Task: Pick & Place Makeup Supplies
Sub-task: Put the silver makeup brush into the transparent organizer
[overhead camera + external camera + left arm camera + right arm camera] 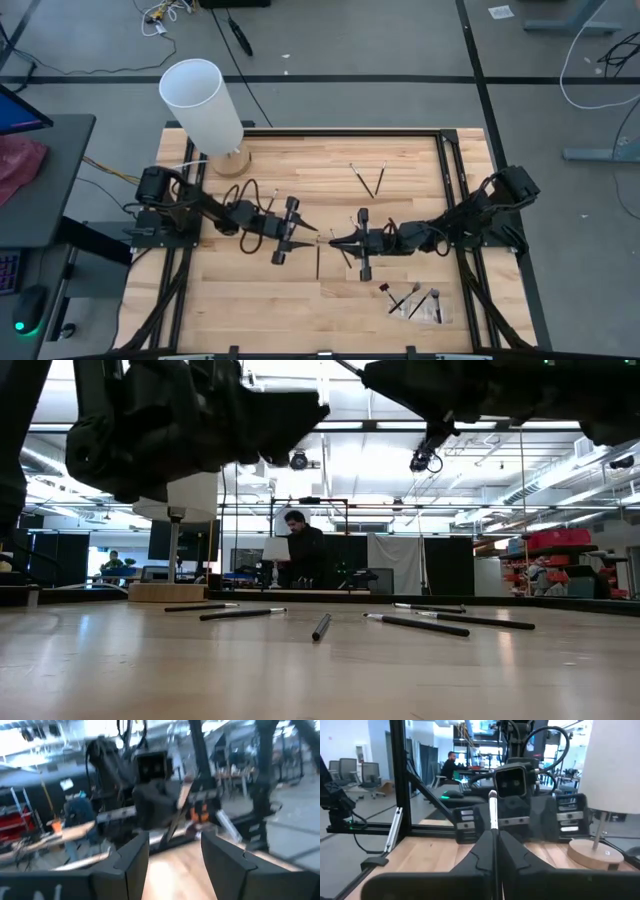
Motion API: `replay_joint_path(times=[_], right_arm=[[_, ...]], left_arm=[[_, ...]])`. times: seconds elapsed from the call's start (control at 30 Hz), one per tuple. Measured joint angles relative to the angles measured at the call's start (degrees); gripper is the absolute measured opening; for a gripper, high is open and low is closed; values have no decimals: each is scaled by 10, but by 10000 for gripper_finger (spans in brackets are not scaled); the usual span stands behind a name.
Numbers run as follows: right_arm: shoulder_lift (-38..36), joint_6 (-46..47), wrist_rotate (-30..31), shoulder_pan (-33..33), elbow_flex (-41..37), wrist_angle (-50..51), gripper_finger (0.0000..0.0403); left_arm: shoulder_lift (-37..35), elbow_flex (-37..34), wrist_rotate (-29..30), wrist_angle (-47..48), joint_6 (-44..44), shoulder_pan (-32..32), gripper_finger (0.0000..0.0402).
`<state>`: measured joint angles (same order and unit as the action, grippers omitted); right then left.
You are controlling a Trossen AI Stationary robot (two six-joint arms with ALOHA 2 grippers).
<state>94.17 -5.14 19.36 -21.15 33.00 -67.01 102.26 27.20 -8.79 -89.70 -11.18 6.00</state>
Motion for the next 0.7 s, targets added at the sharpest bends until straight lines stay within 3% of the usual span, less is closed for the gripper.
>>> replay_joint_path(times=[0.43, 0.57, 0.7], right_arm=[[0, -6, -12, 17, 1, 2, 9], [0, -7, -12, 17, 1, 8, 9], [0, -7, -11, 17, 1, 12, 9]], left_arm=[[0, 76, 2, 57, 0, 27, 175], [0, 76, 12, 56, 0, 27, 139], [0, 76, 15, 56, 0, 27, 78]])
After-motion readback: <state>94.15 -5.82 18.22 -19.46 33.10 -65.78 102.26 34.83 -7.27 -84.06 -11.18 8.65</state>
